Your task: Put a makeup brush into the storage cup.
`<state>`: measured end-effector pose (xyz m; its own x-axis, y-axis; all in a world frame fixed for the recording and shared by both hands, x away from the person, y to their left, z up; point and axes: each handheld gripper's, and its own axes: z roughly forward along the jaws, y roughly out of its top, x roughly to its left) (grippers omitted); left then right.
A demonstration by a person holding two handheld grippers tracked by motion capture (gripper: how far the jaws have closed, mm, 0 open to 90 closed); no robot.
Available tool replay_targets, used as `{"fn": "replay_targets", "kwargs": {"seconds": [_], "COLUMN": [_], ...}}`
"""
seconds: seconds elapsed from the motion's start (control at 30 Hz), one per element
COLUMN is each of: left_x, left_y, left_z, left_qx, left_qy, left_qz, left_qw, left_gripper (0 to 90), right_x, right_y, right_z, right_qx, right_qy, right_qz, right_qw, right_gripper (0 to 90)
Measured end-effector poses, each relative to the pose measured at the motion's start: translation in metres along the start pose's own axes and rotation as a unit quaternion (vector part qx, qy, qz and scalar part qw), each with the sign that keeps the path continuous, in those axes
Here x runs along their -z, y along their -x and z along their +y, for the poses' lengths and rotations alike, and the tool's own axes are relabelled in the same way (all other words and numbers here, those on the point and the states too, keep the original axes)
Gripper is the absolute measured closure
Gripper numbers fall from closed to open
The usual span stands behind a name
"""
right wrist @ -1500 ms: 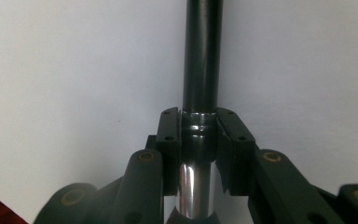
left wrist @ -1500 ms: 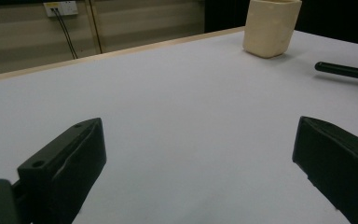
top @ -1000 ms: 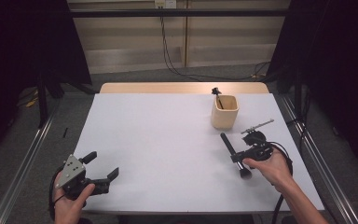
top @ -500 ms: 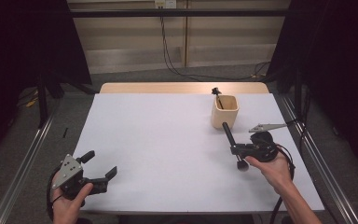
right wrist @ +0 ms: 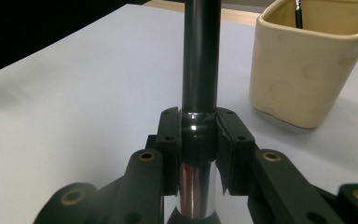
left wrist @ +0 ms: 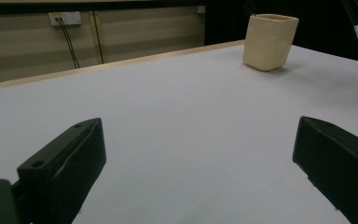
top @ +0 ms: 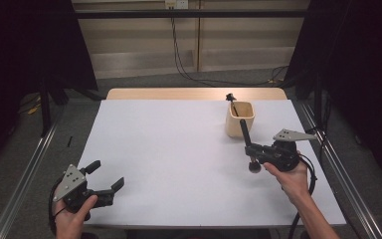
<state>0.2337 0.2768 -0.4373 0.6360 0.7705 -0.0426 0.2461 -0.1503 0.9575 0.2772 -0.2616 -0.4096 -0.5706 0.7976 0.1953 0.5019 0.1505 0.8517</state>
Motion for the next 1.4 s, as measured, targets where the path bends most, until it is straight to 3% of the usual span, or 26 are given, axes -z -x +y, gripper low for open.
{"fn": "replay_targets", "kwargs": {"seconds": [0.17, 0.53, 0.83, 0.97, 1.23, 1.4], "left_x": [-0.004, -0.011, -0.016, -0.020, -0.031, -0.036], "left_y": [0.011, 0.016, 0.025, 0.027, 0.030, 0.026], "left_z": [0.005, 0.012, 0.019, 0.021, 0.025, 0.028], "left_qx": [-0.015, -0.020, -0.033, -0.036, -0.041, -0.038], "left_qy": [0.002, -0.007, -0.009, -0.009, -0.016, -0.020], "left_qz": [-0.020, -0.040, -0.063, -0.056, -0.077, -0.078], "left_qw": [0.9997, 0.9990, 0.9974, 0.9977, 0.9960, 0.9960], "left_gripper": [2.6, 2.6, 3.1, 3.8, 3.7, 3.7], "right_x": [0.003, -0.006, -0.021, -0.027, -0.037, -0.044], "right_y": [0.001, -0.012, -0.028, -0.035, -0.043, -0.048], "right_z": [0.001, 0.007, 0.014, 0.018, 0.022, 0.024], "right_qx": [0.005, 0.039, 0.061, 0.067, 0.077, 0.083], "right_qy": [0.010, 0.008, -0.010, -0.016, -0.026, -0.034], "right_qz": [0.011, 0.077, 0.125, 0.145, 0.163, 0.176], "right_qw": [0.9999, 0.9963, 0.9902, 0.9870, 0.9834, 0.9802], "right_gripper": [73.2, 73.2, 73.2, 73.2, 73.2, 73.2]}}
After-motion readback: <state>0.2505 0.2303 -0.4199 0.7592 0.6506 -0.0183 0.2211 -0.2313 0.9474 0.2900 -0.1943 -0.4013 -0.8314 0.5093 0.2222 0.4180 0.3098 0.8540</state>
